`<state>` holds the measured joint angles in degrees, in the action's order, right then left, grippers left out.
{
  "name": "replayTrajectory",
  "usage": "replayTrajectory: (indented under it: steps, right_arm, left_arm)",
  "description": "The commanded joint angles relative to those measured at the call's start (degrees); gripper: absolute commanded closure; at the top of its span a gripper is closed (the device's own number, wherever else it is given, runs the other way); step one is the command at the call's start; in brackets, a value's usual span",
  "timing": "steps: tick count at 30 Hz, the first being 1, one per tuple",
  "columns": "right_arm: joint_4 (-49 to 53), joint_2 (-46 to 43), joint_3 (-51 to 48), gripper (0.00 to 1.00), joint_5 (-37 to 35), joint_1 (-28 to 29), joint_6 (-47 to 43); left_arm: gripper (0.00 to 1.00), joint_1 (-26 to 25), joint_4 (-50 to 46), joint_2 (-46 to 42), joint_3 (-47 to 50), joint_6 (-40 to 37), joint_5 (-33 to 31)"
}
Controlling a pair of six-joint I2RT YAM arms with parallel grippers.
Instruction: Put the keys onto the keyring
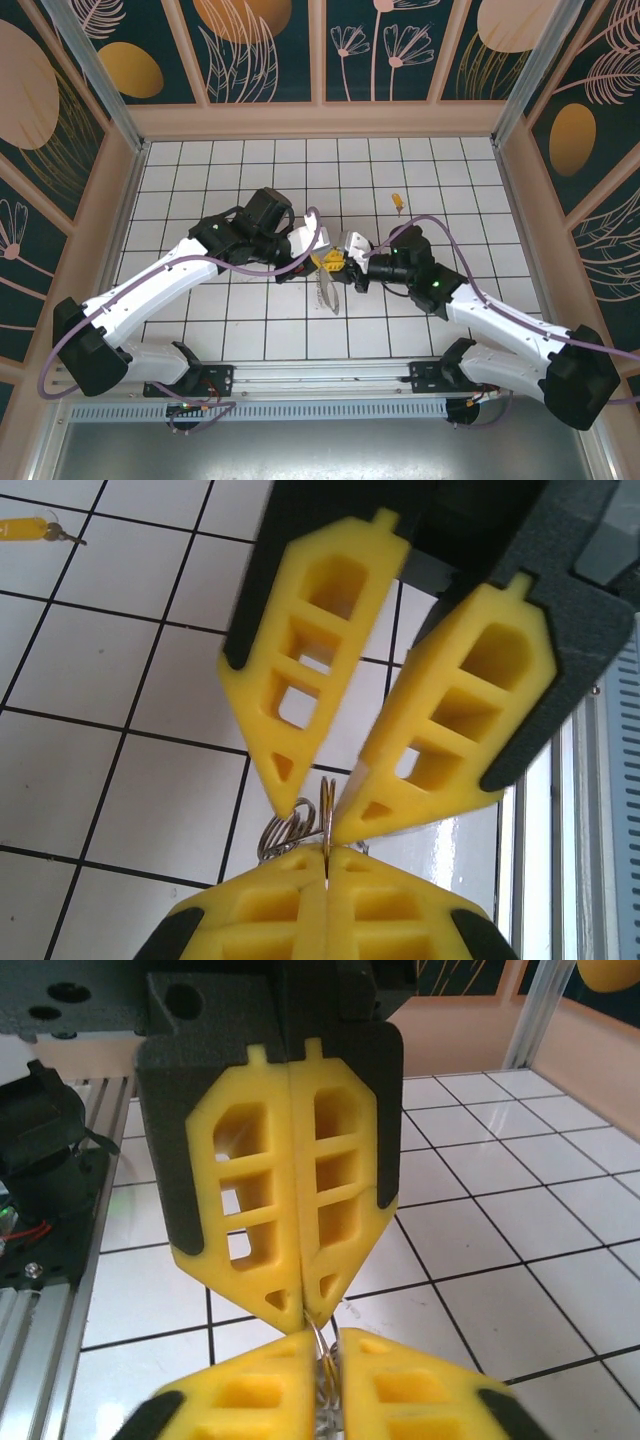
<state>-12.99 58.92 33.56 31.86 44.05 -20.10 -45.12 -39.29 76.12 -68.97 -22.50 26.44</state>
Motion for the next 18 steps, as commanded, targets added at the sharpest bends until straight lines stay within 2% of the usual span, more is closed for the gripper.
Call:
replayTrajectory:
  steps: [1, 2, 5, 6, 8, 9, 10, 12, 18]
  right_arm:
    - [0.9, 0.4, 2.0, 0.97, 0.8, 0.5, -0.7]
    - [0.8, 0.2, 1.9, 1.00, 0.7, 0.4, -0.8]
    - [-0.1, -1.1, 1.3, 1.00, 0.8, 0.4, -0.3]
    - [-1.0, -1.7, 1.0, 1.00, 1.4, 0.2, 0.5]
    - [-4.3, -3.2, -0.2, 1.00, 3.3, -0.5, 3.1]
    - [-6.7, -4.0, -1.1, 1.00, 4.6, -1.0, 5.3]
    - [-9.6, -4.6, -2.0, 1.00, 5.8, -1.5, 7.2]
    - [-18.2, -5.8, -4.8, 1.00, 8.5, -2.8, 13.1]
    - [-47.3, -4.7, -13.1, 1.00, 14.1, -6.1, 29.7]
  left_arm:
    - [1.00, -0.4, 1.1, -1.7, 0.3, -1.1, 0.9]
    - [1.00, -0.4, 1.5, -1.9, 0.5, -0.9, 1.4]
    - [1.00, -0.4, 4.3, -3.3, 1.8, 0.3, 3.3]
    - [0.95, -0.4, 5.9, -4.1, 2.7, 1.0, 3.9]
    - [0.72, -0.4, 9.8, -6.2, 5.0, 3.0, 4.6]
    - [0.64, -0.4, 12.4, -7.6, 6.5, 4.1, 5.0]
    - [0.62, -0.4, 14.9, -9.0, 8.0, 5.3, 5.4]
    - [0.59, -0.4, 21.6, -12.1, 11.8, 8.3, 6.5]
    - [0.61, -0.4, 39.3, -20.1, 21.4, 16.1, 9.6]
